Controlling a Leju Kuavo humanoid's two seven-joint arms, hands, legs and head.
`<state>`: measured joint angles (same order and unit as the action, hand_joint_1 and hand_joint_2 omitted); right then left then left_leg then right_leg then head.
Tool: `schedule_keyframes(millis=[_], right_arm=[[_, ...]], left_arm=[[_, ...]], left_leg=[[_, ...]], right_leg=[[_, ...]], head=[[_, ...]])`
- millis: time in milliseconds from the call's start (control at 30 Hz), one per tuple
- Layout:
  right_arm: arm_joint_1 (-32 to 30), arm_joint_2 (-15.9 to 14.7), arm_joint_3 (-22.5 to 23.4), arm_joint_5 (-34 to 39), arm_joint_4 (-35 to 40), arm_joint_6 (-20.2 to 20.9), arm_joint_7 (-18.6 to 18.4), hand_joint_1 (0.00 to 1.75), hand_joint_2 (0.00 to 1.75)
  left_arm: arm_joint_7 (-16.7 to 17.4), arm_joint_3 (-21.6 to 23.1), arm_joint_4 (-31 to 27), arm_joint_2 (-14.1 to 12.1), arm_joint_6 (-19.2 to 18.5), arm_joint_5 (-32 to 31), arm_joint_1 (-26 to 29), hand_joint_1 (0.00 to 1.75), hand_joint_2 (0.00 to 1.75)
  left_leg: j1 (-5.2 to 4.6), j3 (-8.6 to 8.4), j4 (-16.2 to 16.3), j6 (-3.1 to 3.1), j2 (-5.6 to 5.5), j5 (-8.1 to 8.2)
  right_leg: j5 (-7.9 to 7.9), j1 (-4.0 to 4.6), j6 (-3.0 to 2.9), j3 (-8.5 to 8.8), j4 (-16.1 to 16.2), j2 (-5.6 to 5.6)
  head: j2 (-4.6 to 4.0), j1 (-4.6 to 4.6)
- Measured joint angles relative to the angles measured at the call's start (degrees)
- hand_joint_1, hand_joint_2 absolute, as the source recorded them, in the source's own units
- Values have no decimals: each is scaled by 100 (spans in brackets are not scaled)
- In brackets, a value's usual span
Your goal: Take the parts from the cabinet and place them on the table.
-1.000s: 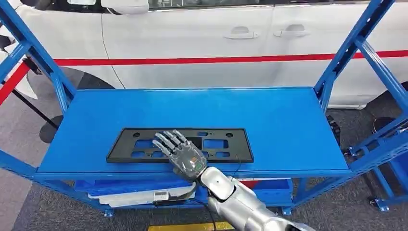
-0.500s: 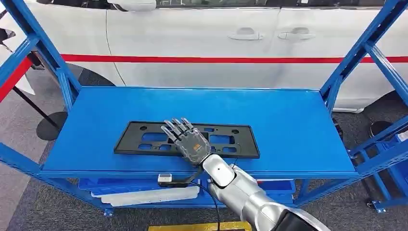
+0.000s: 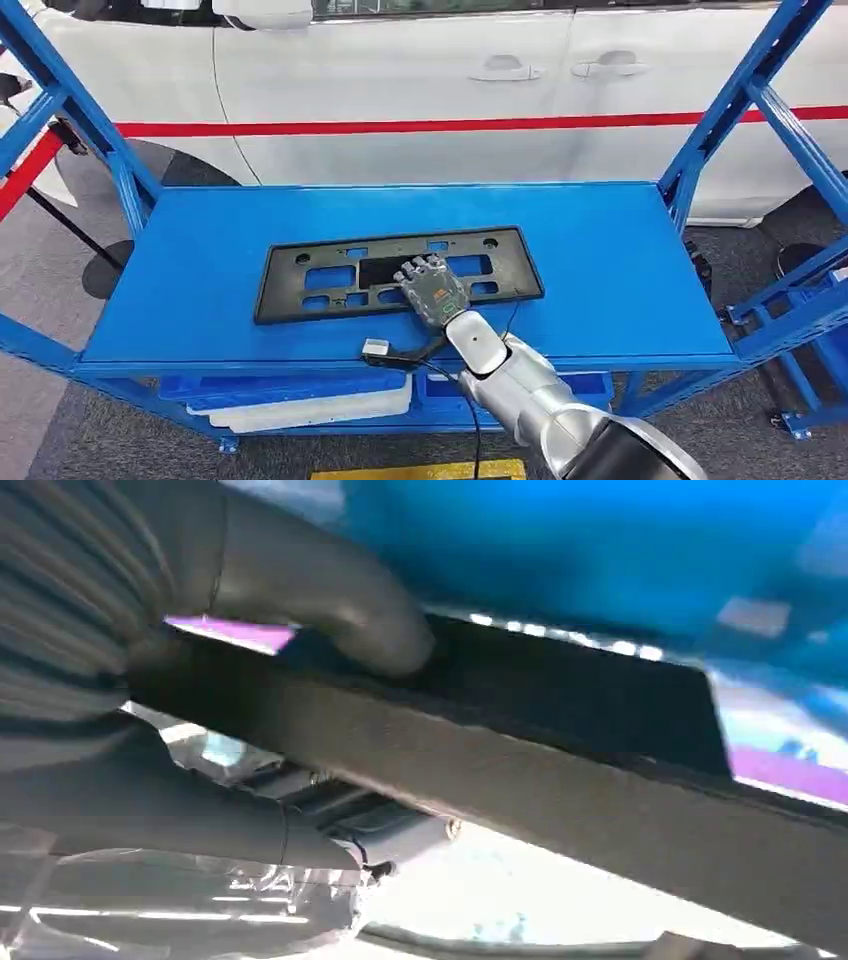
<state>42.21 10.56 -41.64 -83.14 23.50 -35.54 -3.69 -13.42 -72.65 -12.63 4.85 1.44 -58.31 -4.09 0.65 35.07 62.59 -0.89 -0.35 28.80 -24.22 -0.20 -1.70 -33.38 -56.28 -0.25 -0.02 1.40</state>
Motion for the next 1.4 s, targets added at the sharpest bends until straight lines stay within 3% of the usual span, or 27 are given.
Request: schedule_keyframes(millis=[67,100,133,167,233,267,300,400,467,500,567,600,633,700,767,867,933,967,1000,1067,1100,1133,1167,1200,1267,1333,1400], right_arm=[[-4,-11,20,-9,-29,-15,7,175,175],[-6,-11,28,-18,-42,-31,13,175,175],[-6,-13,35,-26,-53,-55,20,175,175],[-6,-13,48,-26,-64,-78,24,175,175],[-4,-15,112,-24,-77,-114,63,175,175],[-3,-15,138,-24,-81,-129,85,175,175],[-3,-24,170,-24,-85,-153,109,175,175],[-9,-26,256,-24,-98,-212,208,175,175],[-5,-26,310,-17,-98,-238,263,175,175],[-6,-26,345,-4,-98,-286,325,175,175],[-21,-24,413,15,-94,-359,420,175,175],[-46,-26,442,35,-63,-369,481,175,175],[-67,-28,463,55,-35,-372,514,175,175],[-79,-26,531,155,72,-376,656,175,175],[-86,-24,646,520,309,-380,1049,175,175],[-235,-13,1035,2232,900,-211,2631,175,175],[-461,-50,1289,3780,1592,195,3748,175,175],[-599,-74,1393,4483,2052,440,4031,175,175],[-736,-125,1471,5253,2548,821,4180,175,175],[-1082,-300,1548,6304,3409,1378,4286,175,175],[-1277,-438,1580,6868,3926,1714,4310,175,175],[-1475,-559,1589,7360,4424,2011,4325,175,175],[-1636,-676,1598,7750,4909,2272,4350,175,175],[-1759,-780,1637,8148,5443,2668,4358,175,175],[-2022,-874,1842,8802,6421,3662,4386,175,175],[-2226,-894,2032,9271,7071,4655,4402,175,175],[-2397,-905,2087,9736,7518,5324,4241,175,175]], left_arm=[[-51,2,0,-9,-22,-33,2,0,0],[-75,2,0,-11,-26,-46,10,0,0],[-101,2,0,-18,-33,-50,14,0,0],[-177,2,0,-30,-39,-70,17,0,175],[-394,17,0,-52,-42,-98,12,0,175],[-450,22,0,-57,-42,-101,12,0,175],[-481,30,0,-59,-42,-105,4,0,175],[-503,39,0,-59,-11,-105,15,0,175],[-503,39,0,-50,31,-101,4,0,175],[-503,39,0,-52,52,-101,-3,0,175],[-501,39,0,-52,66,-101,-1,0,175],[-501,39,0,-55,66,-101,0,0,175],[-496,39,0,-59,65,-101,1,0,175],[-514,39,0,-59,79,-107,-8,0,175],[-544,39,0,-57,96,-103,-21,0,175],[-627,37,0,-48,-71,-33,-30,0,175],[-667,30,0,-50,-236,22,-32,0,175],[-673,17,0,-74,-293,37,-25,0,175],[-686,0,0,-74,-350,74,-23,0,175],[-693,-15,2,-81,-409,102,-25,0,175],[-697,-20,0,-92,-435,113,-18,0,175],[-697,-20,0,-107,-452,114,-11,0,175],[-700,-24,0,-118,-468,114,-2,0,175],[-702,-24,0,-142,-487,114,1,0,175],[-728,-24,0,-160,-490,116,-4,0,175],[-789,-24,0,-160,-492,122,-9,0,175],[-839,-35,0,-160,-492,164,5,0,175]], left_leg=[[19,448,924,-50,2,412],[20,614,1242,-71,3,480],[23,654,1280,-83,3,405],[29,557,1049,-87,3,216],[46,29,-37,-76,13,-347],[53,-161,-461,-61,30,-399],[10,-190,-492,1,13,-382],[1,-163,-470,102,2,-391],[43,-182,-524,179,12,-437],[46,-170,-525,210,14,-440],[40,-147,-521,223,14,-442],[39,-137,-516,223,14,-442],[39,-138,-515,223,12,-441],[37,-151,-512,216,3,-437],[30,-176,-513,197,0,-427],[20,-165,-505,96,2,-416],[13,-211,-540,19,3,-418],[45,-197,-469,3,8,-358],[38,-110,-232,-18,13,-169],[53,306,674,-60,14,321],[53,503,1093,-80,14,487],[55,606,1308,-96,15,516],[59,561,1228,-100,17,405],[62,380,872,-96,18,176],[64,-169,-198,-64,21,-356],[33,-286,-475,12,5,-249],[24,-259,-437,67,3,-247]], right_leg=[[-9,11,-12,1,-4,-2],[-12,12,-11,1,-9,-1],[-16,11,-8,9,-11,0],[-29,7,3,22,-18,3],[-71,-1,45,55,-58,4],[-98,4,77,51,-88,2],[-115,48,106,28,-121,14],[-93,42,173,24,-106,16],[-222,22,244,-10,-226,27],[-425,18,272,-141,-518,25],[-884,-14,315,-598,-1472,24],[-1005,-15,325,-805,-1883,24],[-969,-16,323,-867,-1988,24],[-551,-15,287,-595,-1392,25],[-67,10,186,-40,-285,30],[-122,68,140,16,-116,24],[-105,53,83,54,-54,26],[-70,14,57,113,12,0],[-68,5,13,133,35,0],[-74,10,3,124,34,-15],[-75,15,2,111,27,-28],[-76,15,3,97,18,-37],[-80,12,9,90,2,-36],[-93,5,25,90,-21,-30],[-157,-3,74,107,-84,-22],[-183,42,127,56,-153,-11],[-165,39,172,46,-137,-9]], head=[[0,0],[0,0],[0,0],[0,0],[0,0],[0,0],[0,0],[0,-2],[0,-2],[0,-2],[0,-2],[0,-2],[0,-2],[0,-2],[0,-2],[0,-2],[0,-2],[0,-2],[0,0],[0,-2],[0,0],[0,0],[0,0],[0,0],[0,0],[0,-2],[0,-2]])
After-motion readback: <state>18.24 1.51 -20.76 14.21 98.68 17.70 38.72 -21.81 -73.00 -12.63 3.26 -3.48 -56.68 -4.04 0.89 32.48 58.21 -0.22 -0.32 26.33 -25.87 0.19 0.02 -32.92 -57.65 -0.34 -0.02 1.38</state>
